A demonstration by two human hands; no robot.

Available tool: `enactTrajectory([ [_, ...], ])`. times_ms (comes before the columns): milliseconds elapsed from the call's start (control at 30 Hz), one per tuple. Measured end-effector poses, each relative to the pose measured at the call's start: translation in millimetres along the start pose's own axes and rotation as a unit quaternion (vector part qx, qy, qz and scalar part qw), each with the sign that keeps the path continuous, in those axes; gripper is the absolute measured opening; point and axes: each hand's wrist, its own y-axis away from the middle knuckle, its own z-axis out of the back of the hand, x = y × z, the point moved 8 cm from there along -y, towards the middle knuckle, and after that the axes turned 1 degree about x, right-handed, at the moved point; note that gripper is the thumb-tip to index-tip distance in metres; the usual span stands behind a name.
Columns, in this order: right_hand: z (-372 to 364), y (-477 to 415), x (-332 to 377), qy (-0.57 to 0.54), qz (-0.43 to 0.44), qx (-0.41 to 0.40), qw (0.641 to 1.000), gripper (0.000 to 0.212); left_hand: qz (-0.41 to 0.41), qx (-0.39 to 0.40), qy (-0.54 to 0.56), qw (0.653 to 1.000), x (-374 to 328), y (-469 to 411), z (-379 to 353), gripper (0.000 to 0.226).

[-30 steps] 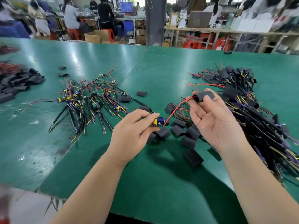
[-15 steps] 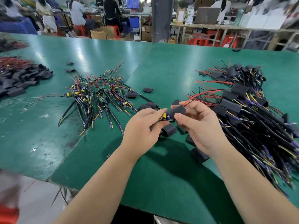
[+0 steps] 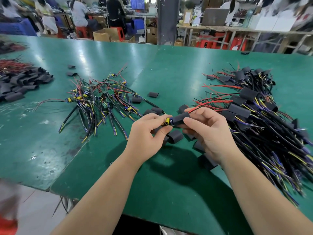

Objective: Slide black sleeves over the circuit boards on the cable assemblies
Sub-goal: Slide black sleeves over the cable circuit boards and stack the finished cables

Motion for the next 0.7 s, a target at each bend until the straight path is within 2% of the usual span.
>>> enactTrajectory([
  [100, -1.7, 0.9, -1.7, 0.012, 0.001, 0.002, 1.0, 0.022, 0.009, -0.004, -0.002, 1.0, 2.4, -0.1, 1.4, 0.029],
  [233, -2.4, 0.0, -5.3, 0.019, -0.005, 0.005, 1.0, 0.036, 0.017, -0.002, -0.016, 1.0, 3.8, -0.6, 0.9, 0.033],
  [400, -1.5, -0.7, -17.3, 0.002, -0.041, -0.013, 0.999, 0.029, 0.02, 0.047, -0.039, 0.998, -0.8, 0.3, -9.8, 0.036],
  [500, 0.7, -0.6, -22.7, -0.024, -0.068, -0.033, 0.997, 0.019, 0.043, 0.072, 0.014, 0.996, -0.8, 2.2, -13.7, 0.027],
  [567, 1.3, -0.1, -23.8, -0.057, -0.08, -0.037, 0.995, 0.014, 0.069, 0.064, 0.054, 0.994, 3.7, 2.8, -11.9, 0.03],
  [633, -1.8, 0.6, -23.4, -0.052, -0.083, -0.019, 0.995, 0.024, 0.09, 0.051, 0.064, 0.993, 7.6, 1.8, -9.0, 0.03],
  [700, -5.0, 1.6, -22.9, -0.041, -0.082, -0.008, 0.996, 0.035, 0.111, 0.041, 0.096, 0.988, 11.1, 0.5, -6.6, 0.02],
])
